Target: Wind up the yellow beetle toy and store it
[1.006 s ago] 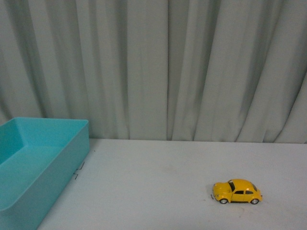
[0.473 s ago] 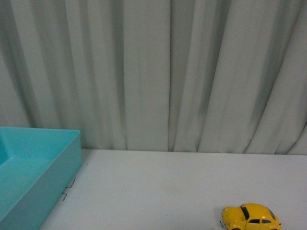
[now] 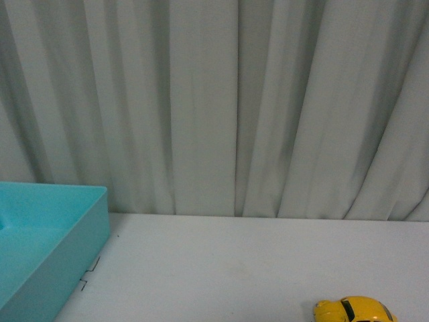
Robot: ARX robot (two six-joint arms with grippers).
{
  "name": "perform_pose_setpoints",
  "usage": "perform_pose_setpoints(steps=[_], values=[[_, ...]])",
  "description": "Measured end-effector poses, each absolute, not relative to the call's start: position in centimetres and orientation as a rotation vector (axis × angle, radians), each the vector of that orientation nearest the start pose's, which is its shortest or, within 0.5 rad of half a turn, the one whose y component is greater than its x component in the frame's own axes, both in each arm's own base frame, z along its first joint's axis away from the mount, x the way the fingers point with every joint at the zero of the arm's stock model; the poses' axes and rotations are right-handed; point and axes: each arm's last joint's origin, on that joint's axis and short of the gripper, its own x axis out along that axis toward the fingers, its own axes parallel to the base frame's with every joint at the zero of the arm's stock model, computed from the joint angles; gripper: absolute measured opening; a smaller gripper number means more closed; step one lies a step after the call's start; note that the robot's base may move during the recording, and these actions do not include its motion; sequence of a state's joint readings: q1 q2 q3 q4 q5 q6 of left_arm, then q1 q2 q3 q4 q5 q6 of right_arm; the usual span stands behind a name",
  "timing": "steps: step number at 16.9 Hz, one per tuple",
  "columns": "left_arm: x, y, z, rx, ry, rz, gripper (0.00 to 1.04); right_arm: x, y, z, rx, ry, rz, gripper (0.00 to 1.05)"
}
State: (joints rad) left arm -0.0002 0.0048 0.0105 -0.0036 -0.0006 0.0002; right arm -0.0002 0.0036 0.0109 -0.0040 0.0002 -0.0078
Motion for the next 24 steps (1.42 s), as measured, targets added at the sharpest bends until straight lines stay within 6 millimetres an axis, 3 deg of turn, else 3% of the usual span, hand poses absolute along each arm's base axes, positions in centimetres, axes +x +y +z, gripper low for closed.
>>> perform_pose_setpoints(steps=[11,12,14,16,18,20,22,24], values=[[9.7,0.0,16.6,0.0,-0.002,0.0,0.98,9.7,0.0,16.6,-0.001,0.004,-0.01,0.98],[9.7,0.0,16.6,0.0,-0.002,0.001,0.98,9.9,0.0,16.3,0.071,0.108,-0.142,0.98],[9.7,0.0,16.6,0.0,-0.002,0.0,0.98,11.1,-3.1,16.2,0.294,0.091,-0.482,0.98],[9.7,0.0,16.6,0.0,-0.002,0.0,0.98,12.6,-6.5,17.5,0.334,0.017,-0.521,0.98],[9.7,0.0,16.6,0.0,-0.001,0.002,0.98,15.8,-10.2,19.2,0.271,-0.021,-0.502,0.98],[9.7,0.0,16.6,0.0,-0.002,0.0,0.98,21.5,-12.7,20.4,0.177,0.011,-0.398,0.98],[9.7,0.0,16.6,0.0,-0.002,0.001,0.98,28.2,-13.9,19.6,0.095,0.122,-0.217,0.98],[9.7,0.0,16.6,0.0,-0.002,0.0,0.98,33.5,-13.3,19.2,0.009,0.193,0.049,0.98]])
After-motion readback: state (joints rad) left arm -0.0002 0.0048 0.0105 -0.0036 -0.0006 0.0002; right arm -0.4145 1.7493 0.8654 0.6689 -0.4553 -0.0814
